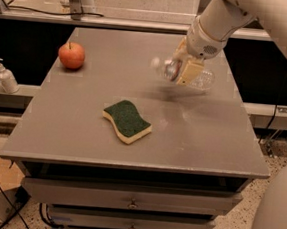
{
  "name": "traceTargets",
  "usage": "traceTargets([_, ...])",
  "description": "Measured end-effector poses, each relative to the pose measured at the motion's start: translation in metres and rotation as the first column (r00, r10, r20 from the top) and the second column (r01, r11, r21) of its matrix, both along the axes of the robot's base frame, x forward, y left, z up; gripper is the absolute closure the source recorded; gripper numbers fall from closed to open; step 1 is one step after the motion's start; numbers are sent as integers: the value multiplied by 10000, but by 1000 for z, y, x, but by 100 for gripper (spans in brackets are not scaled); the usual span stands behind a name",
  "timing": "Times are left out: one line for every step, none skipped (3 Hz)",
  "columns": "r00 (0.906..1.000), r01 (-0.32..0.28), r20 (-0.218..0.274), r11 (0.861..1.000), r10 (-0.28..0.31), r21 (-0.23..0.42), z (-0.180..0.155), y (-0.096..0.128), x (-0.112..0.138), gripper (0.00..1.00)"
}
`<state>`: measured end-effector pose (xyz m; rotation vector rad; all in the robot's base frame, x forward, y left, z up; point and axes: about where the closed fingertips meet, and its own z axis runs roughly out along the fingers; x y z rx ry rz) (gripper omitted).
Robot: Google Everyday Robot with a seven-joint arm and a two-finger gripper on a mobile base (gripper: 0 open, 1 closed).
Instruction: Knock water bottle over
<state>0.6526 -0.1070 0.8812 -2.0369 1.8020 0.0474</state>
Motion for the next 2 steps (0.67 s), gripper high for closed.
traceTargets([9983,-8,-587,9983,42,580,-12,7,-13,0])
traceTargets([9932,258,-1164,9898,-94,1402,-21,13,-23,0])
